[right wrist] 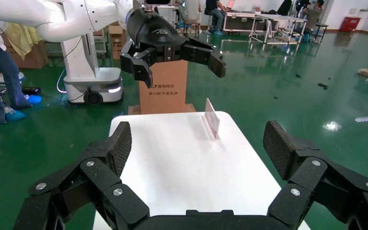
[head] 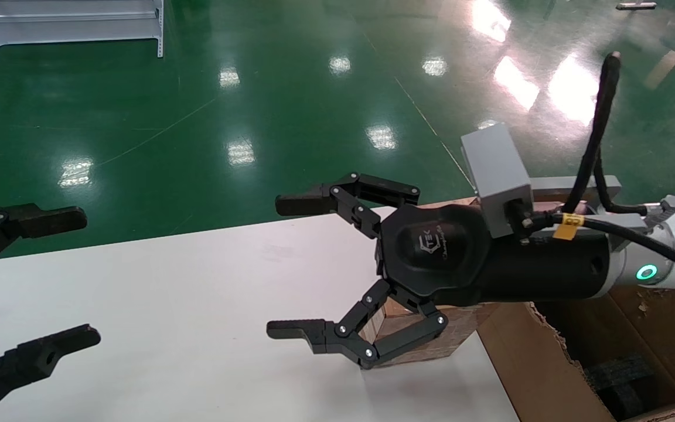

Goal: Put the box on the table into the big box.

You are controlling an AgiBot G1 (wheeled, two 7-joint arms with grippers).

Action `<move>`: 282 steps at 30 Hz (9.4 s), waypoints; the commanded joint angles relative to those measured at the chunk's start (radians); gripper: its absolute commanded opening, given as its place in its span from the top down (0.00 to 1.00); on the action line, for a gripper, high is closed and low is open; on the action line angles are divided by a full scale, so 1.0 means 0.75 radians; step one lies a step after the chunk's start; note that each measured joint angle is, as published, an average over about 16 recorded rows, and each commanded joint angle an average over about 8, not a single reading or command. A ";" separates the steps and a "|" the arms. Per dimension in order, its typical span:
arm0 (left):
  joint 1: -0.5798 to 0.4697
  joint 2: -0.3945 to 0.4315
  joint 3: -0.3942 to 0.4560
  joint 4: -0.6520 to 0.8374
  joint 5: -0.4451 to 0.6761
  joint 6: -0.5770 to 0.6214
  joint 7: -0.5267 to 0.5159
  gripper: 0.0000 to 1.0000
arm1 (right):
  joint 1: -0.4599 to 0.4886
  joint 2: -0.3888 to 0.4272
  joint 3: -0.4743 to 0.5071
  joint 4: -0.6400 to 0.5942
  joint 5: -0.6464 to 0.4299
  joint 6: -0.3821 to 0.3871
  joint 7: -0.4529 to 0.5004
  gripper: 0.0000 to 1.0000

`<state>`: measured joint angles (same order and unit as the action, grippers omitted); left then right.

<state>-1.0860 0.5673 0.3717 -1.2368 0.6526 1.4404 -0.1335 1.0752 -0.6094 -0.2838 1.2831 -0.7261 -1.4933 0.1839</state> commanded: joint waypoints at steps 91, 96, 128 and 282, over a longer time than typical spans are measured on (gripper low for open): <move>0.000 0.000 0.000 0.000 0.000 0.000 0.000 1.00 | 0.437 0.076 -0.783 -0.996 -0.205 -0.136 -0.706 0.00; 0.000 0.000 0.000 0.000 0.000 0.000 0.000 1.00 | 0.438 0.070 -0.826 -0.949 -0.125 -0.135 -0.689 0.00; 0.000 0.000 0.000 0.000 0.000 0.000 0.000 1.00 | 0.485 0.153 -1.101 -1.009 0.063 -0.127 -0.778 0.00; 0.000 0.000 0.000 0.000 -0.001 0.000 0.000 0.00 | -0.114 0.436 -1.073 -1.861 1.015 -0.096 -0.640 1.00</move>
<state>-1.0858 0.5671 0.3720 -1.2364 0.6523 1.4401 -0.1333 0.9978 -0.2811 -1.0932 -0.1065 0.0294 -1.5659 -0.2988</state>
